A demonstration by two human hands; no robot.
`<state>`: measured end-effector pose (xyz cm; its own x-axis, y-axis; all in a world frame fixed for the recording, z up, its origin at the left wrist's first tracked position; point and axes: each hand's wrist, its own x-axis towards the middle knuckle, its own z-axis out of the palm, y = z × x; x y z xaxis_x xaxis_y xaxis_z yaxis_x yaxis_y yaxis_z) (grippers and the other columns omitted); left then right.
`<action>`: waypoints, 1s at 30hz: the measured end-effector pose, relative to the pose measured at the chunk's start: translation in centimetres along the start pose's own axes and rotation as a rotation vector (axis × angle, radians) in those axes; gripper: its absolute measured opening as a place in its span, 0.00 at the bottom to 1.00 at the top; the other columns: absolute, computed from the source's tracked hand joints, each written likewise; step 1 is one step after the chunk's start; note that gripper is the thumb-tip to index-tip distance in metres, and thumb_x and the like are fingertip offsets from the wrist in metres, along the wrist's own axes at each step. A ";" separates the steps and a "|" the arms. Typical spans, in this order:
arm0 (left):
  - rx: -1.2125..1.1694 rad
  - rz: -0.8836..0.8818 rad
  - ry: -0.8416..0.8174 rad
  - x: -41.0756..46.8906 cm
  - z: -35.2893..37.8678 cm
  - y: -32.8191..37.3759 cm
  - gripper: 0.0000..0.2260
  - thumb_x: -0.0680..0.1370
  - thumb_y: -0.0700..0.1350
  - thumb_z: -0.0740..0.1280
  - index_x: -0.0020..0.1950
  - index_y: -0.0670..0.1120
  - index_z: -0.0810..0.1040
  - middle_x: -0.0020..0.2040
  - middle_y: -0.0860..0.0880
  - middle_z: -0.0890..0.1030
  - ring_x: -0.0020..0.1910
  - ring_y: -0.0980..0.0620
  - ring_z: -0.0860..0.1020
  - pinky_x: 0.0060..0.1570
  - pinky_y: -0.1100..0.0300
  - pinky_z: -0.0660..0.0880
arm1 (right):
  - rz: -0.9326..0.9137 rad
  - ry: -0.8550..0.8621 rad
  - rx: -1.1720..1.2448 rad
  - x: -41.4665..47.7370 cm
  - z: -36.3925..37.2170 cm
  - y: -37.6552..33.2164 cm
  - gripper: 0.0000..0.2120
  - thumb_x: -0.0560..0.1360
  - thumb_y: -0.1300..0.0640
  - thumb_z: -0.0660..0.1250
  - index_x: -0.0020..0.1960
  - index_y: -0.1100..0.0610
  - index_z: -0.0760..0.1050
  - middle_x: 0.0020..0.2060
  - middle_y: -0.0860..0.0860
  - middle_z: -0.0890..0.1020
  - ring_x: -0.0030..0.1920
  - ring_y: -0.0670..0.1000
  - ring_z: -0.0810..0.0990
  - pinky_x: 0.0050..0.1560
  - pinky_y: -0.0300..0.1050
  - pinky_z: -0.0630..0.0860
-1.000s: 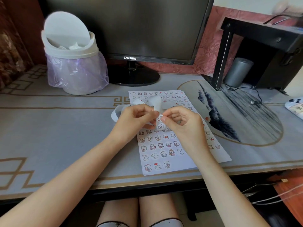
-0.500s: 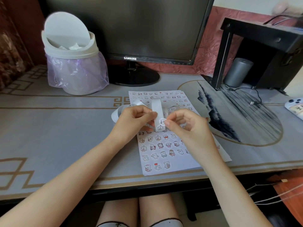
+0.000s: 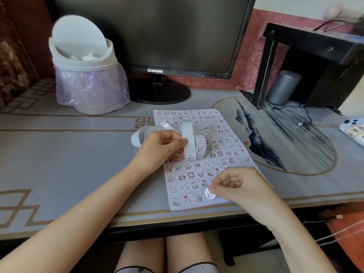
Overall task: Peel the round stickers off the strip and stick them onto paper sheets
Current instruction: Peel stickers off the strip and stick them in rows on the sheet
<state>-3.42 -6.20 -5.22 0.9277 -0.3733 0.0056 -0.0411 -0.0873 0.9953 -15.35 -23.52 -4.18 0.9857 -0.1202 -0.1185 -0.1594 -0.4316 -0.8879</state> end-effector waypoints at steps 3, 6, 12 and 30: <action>0.000 -0.002 -0.001 0.0 0.0 -0.1 0.07 0.77 0.40 0.68 0.39 0.42 0.79 0.35 0.49 0.83 0.33 0.56 0.81 0.37 0.66 0.79 | 0.011 0.005 -0.015 0.0 0.2 0.1 0.04 0.67 0.60 0.75 0.35 0.55 0.82 0.35 0.53 0.84 0.34 0.44 0.76 0.37 0.33 0.73; 0.002 -0.002 -0.005 0.0 -0.1 -0.1 0.07 0.77 0.40 0.68 0.39 0.43 0.79 0.35 0.49 0.83 0.33 0.56 0.81 0.37 0.66 0.78 | 0.012 0.012 -0.016 0.1 0.4 0.2 0.03 0.67 0.60 0.75 0.35 0.55 0.82 0.34 0.52 0.84 0.34 0.44 0.76 0.37 0.33 0.74; -0.006 -0.005 -0.007 0.0 0.0 0.0 0.07 0.77 0.40 0.68 0.39 0.43 0.79 0.34 0.49 0.83 0.33 0.57 0.81 0.38 0.65 0.80 | 0.008 0.018 -0.023 0.0 0.4 0.3 0.04 0.67 0.59 0.75 0.35 0.55 0.82 0.32 0.50 0.83 0.33 0.43 0.76 0.37 0.33 0.73; 0.017 -0.004 -0.003 -0.1 0.0 0.0 0.07 0.77 0.41 0.68 0.39 0.43 0.79 0.35 0.48 0.83 0.33 0.56 0.81 0.38 0.66 0.79 | -0.039 0.050 -0.119 -0.1 0.8 0.7 0.06 0.68 0.59 0.74 0.34 0.52 0.80 0.25 0.41 0.77 0.28 0.39 0.70 0.33 0.32 0.69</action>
<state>-3.54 -6.12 -5.17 0.9266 -0.3760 0.0017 -0.0440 -0.1041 0.9936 -15.48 -23.08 -5.11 0.9877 -0.1443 -0.0603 -0.1297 -0.5395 -0.8319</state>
